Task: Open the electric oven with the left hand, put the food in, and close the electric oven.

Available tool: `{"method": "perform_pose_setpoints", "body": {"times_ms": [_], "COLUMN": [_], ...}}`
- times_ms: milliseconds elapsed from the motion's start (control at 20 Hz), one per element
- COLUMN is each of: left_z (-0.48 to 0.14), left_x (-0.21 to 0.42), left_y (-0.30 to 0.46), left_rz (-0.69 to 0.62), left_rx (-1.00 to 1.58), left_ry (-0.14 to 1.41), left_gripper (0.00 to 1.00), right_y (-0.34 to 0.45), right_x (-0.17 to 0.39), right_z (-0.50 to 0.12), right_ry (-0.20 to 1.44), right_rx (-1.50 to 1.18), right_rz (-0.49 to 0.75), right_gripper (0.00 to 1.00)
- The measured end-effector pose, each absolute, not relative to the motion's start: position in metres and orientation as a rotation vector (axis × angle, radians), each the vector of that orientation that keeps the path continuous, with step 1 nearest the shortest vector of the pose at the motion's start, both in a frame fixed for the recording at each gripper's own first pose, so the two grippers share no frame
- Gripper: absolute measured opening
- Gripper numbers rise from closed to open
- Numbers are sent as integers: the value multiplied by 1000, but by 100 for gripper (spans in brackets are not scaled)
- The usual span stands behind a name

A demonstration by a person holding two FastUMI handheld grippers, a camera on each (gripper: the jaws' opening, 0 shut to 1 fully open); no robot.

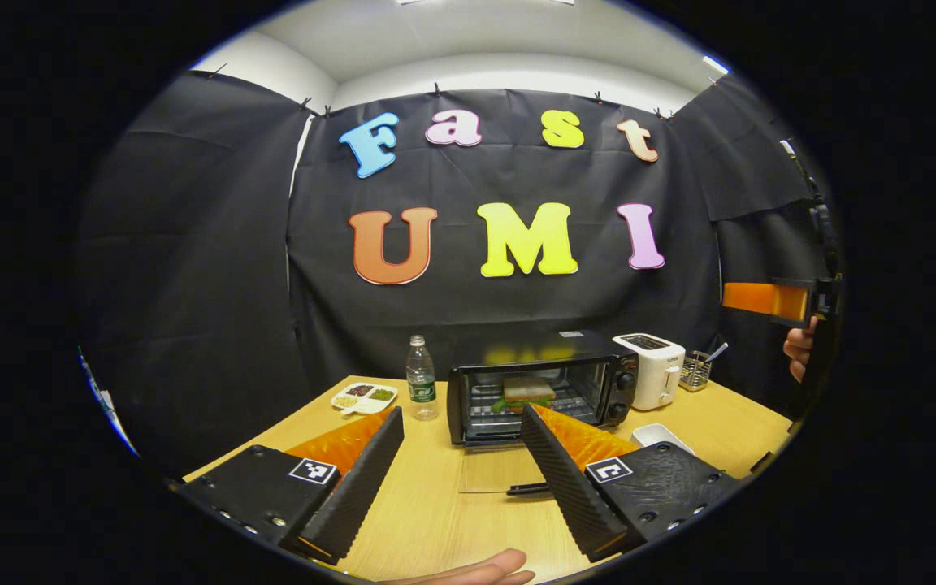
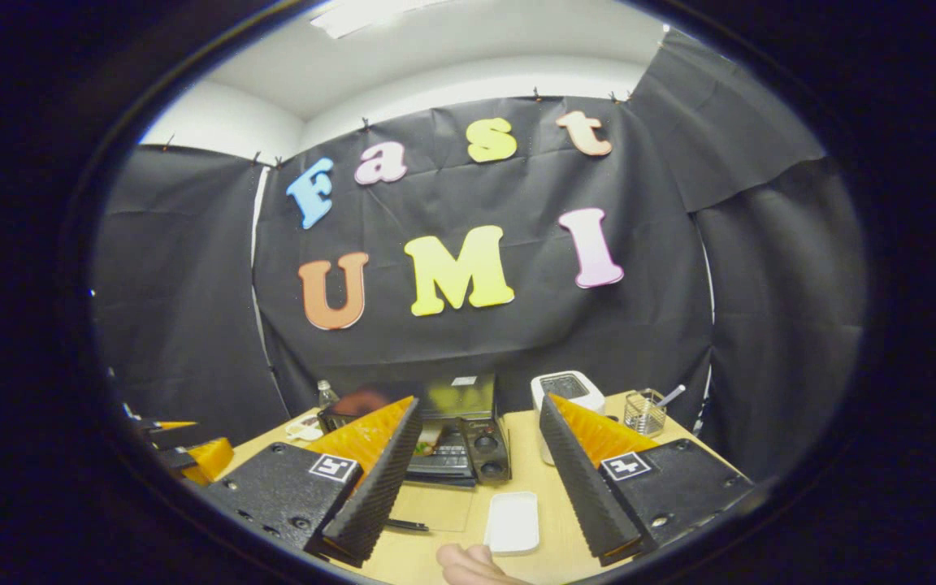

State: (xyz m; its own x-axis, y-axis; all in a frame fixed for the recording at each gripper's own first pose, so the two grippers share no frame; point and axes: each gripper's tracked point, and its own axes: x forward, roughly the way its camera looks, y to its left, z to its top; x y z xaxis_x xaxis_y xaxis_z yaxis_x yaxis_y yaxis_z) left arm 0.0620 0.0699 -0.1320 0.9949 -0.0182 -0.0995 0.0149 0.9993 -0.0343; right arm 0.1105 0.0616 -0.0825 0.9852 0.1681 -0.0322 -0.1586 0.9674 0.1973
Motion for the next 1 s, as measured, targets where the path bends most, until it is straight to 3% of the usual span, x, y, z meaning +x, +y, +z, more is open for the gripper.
{"method": "perform_pose_setpoints", "body": {"times_ms": [250,400,1000], "left_z": [-151,-164,-273], "left_x": [77,86,104], "left_y": [42,21,-50], "left_rz": [-25,-45,-123], "left_rx": [-12,-6,-16], "left_ry": [160,191,465], "left_gripper": [96,95,96], "right_y": [13,-19,-69], "right_x": [90,86,63], "right_z": [-65,-56,-51], "right_ry": [46,43,5], "right_rx": [161,126,63], "right_rz": [178,115,29], "right_gripper": [94,94,94]}}
